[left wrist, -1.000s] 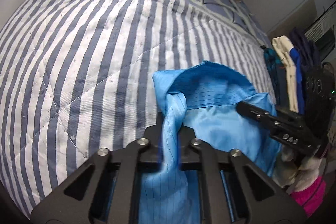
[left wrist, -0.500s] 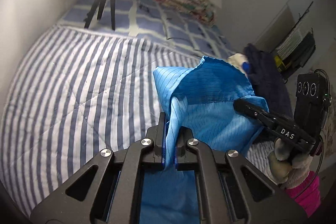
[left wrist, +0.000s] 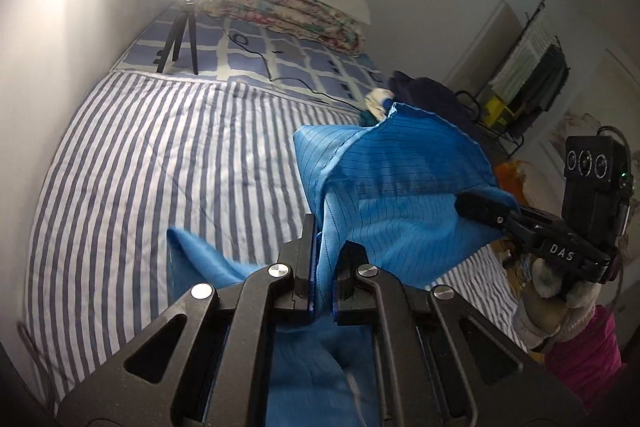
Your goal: Fold large clothes
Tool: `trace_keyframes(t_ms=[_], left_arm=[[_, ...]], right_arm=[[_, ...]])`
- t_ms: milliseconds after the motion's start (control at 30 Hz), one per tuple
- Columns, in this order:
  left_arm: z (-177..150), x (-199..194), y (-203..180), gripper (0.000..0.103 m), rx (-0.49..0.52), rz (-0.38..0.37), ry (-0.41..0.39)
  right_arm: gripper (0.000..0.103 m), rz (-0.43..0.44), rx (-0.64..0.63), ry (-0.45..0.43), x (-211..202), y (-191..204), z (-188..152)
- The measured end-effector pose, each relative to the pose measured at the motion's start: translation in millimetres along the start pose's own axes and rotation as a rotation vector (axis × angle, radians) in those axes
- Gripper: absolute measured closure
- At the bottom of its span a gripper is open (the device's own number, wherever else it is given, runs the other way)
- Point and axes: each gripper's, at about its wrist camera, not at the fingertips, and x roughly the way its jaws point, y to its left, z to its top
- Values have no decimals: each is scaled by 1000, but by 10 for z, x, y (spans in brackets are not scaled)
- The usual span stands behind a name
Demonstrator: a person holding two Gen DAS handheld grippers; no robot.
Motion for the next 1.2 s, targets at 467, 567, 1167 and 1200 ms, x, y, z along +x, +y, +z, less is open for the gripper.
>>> trace_keyframes(t_ms=[467, 567, 1167, 1200], left_arm=[[-1666, -393, -233, 100, 64, 40, 87], [-2019, -326, -128, 100, 35, 45, 141], [-2578, -2169, -682, 72, 91, -21, 13], [-2548, -2328, -753, 71, 97, -29, -8]], right_arm=[[101, -22, -32, 61, -494, 480, -1809], [101, -15, -30, 95, -433, 509, -2106], [59, 81, -30, -157, -2356, 926, -2484], [58, 87, -34, -192, -2589, 990, -2477]])
